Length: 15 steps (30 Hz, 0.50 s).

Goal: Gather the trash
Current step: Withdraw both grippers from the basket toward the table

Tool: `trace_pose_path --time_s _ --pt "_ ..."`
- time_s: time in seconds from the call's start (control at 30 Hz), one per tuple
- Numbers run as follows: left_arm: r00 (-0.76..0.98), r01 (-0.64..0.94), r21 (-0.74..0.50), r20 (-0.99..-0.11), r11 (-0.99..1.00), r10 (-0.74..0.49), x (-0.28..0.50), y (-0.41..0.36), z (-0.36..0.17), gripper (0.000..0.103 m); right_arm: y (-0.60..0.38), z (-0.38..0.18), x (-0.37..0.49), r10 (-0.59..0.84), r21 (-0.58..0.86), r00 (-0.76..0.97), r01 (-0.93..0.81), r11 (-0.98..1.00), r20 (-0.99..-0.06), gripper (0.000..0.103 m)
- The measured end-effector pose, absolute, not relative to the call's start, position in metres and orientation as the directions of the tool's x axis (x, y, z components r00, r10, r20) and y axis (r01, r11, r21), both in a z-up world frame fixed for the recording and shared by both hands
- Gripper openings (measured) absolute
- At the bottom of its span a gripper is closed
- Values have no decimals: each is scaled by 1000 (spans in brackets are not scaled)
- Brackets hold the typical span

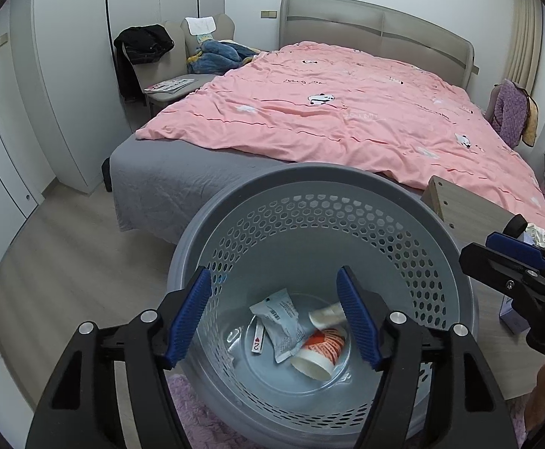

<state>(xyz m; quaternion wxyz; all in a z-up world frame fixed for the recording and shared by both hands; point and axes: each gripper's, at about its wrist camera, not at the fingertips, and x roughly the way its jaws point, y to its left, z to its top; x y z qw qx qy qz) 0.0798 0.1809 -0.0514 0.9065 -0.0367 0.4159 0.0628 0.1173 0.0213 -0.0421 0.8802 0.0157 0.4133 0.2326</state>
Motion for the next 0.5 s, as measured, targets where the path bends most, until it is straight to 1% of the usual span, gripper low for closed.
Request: trace_pose_path --time_s 0.5 --pt "647 -154 -7 -757 988 96 75 181 -50 68 17 -45 114 422 223 552 -392 892 -719 65"
